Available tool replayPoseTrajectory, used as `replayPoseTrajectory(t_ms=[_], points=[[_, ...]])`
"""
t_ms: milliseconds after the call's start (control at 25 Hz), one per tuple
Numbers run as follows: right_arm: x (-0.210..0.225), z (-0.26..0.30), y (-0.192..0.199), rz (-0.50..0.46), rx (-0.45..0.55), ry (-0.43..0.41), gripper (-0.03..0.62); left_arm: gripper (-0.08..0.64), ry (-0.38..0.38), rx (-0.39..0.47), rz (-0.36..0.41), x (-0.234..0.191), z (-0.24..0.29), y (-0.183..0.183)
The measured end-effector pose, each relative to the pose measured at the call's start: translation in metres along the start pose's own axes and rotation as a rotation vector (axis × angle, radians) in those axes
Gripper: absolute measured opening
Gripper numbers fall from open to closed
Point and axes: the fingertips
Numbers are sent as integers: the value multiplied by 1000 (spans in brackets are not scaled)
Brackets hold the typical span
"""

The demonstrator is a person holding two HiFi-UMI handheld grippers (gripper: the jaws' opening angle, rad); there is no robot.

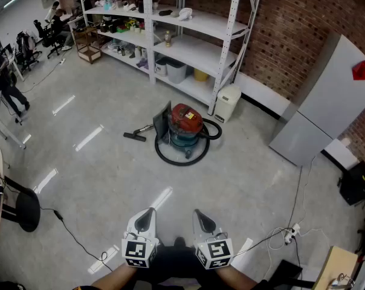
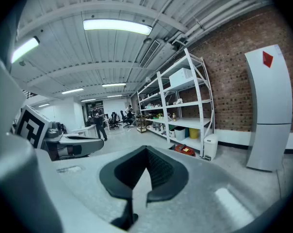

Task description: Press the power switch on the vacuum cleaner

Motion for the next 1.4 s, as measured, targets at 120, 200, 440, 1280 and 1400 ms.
replayPoseTrajectory(t_ms=[120,200,440,1280,1400], points=[[4,-2,-2,1,5,8,-9,15,-3,-3,2,2,-2,1],[6,-1,-3,-1,11,12,-10,15,-8,-5,-1,2,-2,0],[3,4,-6,-10,15,4,-10,15,-12,-9,-19,1,-3,-1],[-9,17,-2,-1,-19,-46,-8,15,-44,2,-44,-10,2,2],[-9,14,-3,3,-11,-40,-8,15,-38,2,-37,-8,0,1]])
Point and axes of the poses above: the fingertips, and each gripper's own axes: z forward along the fingers, x to its right, y out of its underside, and after that the axes turned 10 degrees about -y, right-handed
